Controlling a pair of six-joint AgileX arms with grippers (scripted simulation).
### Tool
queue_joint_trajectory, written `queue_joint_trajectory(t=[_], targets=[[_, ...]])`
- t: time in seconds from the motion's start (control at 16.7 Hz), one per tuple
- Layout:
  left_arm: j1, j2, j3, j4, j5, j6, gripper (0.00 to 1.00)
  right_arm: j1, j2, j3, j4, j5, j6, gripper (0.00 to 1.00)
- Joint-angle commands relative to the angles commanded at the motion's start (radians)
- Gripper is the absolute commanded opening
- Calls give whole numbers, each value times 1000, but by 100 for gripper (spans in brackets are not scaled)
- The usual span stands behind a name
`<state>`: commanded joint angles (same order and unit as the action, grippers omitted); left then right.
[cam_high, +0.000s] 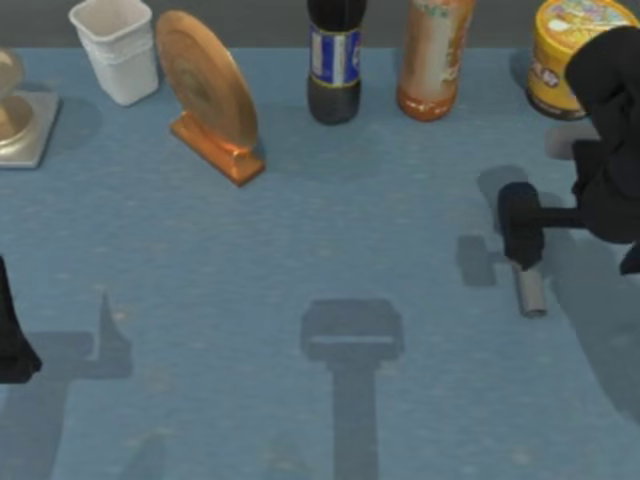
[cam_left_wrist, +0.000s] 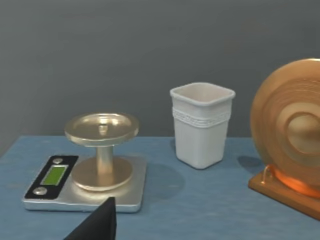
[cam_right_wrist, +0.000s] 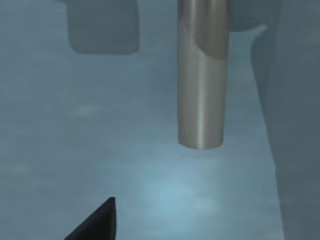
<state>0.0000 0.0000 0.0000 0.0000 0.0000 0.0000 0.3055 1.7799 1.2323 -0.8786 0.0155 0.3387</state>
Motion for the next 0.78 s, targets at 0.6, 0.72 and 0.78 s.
queue_joint_trajectory(t=[0.6,0.72,0.78], targets=[[0,0,0,0,0,0,100,21,111,116,-47,0,27,100],[0,0,0,0,0,0,100,22,135,100,-11,0,26,100],[0,0,0,0,0,0,100,22,155,87,21,0,26,100]])
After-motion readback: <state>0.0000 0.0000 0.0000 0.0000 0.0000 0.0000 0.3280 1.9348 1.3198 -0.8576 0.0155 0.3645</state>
